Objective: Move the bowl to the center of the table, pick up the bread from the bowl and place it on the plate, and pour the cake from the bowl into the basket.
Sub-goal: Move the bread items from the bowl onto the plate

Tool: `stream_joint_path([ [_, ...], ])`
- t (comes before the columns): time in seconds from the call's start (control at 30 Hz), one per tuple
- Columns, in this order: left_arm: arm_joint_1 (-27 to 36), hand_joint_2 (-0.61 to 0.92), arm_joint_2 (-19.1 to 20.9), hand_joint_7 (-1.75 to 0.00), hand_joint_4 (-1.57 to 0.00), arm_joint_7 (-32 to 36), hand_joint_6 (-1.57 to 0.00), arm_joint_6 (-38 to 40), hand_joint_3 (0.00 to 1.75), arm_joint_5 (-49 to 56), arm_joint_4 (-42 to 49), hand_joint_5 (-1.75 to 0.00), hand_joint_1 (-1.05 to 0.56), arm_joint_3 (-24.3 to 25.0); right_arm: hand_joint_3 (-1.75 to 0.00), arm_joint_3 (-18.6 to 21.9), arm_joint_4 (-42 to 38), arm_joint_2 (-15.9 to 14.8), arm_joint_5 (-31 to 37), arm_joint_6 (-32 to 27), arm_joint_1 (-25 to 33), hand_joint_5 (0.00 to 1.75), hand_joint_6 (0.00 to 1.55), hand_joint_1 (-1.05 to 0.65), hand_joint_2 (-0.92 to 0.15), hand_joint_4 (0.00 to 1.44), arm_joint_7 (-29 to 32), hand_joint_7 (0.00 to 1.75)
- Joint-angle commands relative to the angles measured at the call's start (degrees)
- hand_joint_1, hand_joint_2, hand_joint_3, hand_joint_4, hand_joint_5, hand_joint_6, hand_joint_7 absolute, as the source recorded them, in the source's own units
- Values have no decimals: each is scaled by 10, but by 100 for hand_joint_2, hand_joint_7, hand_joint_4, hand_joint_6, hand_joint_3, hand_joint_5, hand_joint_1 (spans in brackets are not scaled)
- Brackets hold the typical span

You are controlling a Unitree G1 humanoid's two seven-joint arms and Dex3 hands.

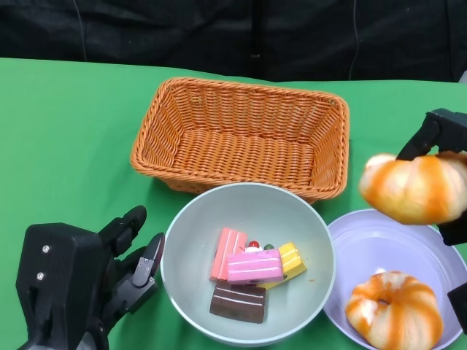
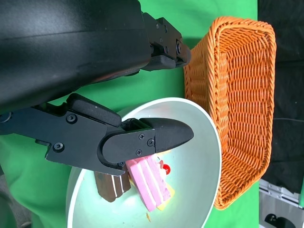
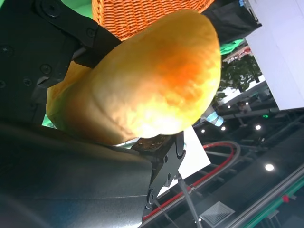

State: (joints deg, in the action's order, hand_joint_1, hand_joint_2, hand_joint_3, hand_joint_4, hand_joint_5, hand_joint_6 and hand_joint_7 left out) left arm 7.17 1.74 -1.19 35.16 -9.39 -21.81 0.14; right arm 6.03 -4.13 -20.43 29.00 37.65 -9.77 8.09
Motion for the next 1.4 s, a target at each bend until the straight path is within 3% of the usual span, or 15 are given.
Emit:
stream_joint_path([
  [0.03, 2, 92, 7, 0, -6, -5, -22, 2, 60, 0, -9, -37, -64, 4, -175, 0, 1, -10, -1, -5, 3, 175, 93, -3, -3, 104, 10, 154],
  [0.2, 2, 92, 7, 0, -6, -5, -22, 2, 60, 0, -9, -36, -64, 4, -175, -1, 1, -11, -1, -6, 4, 175, 93, -4, -3, 104, 13, 154],
  [0.3, 3, 92, 6, 0, -6, -5, -22, 5, 60, -4, -10, -36, -64, 9, -171, -4, -25, -36, 94, -54, 7, 175, 96, 2, 0, 105, 50, 150],
  [0.37, 2, 92, 5, 0, -7, -3, -22, 9, 60, -2, -10, -36, -65, 9, -168, -9, -31, -42, 110, -69, 7, 175, 97, 4, -1, 105, 60, 147],
  [0.97, 4, 92, 5, 0, -6, -6, -22, 7, 60, -3, -12, -35, -65, 10, -154, -53, -43, -67, 110, -97, 13, 175, 98, 13, -4, 101, 58, 138],
  [1.17, 4, 92, 5, 0, -6, -5, -21, 11, 60, -3, -14, -35, -65, 10, -139, -74, -61, -72, 115, -116, 10, 175, 96, 10, -12, 97, 58, 138],
  [1.4, 1, 92, 7, 0, -6, -8, -21, 13, 61, -2, -13, -35, -63, 9, -129, -119, -153, -72, 113, -87, -33, 175, 95, 8, -19, 94, 67, 131],
])
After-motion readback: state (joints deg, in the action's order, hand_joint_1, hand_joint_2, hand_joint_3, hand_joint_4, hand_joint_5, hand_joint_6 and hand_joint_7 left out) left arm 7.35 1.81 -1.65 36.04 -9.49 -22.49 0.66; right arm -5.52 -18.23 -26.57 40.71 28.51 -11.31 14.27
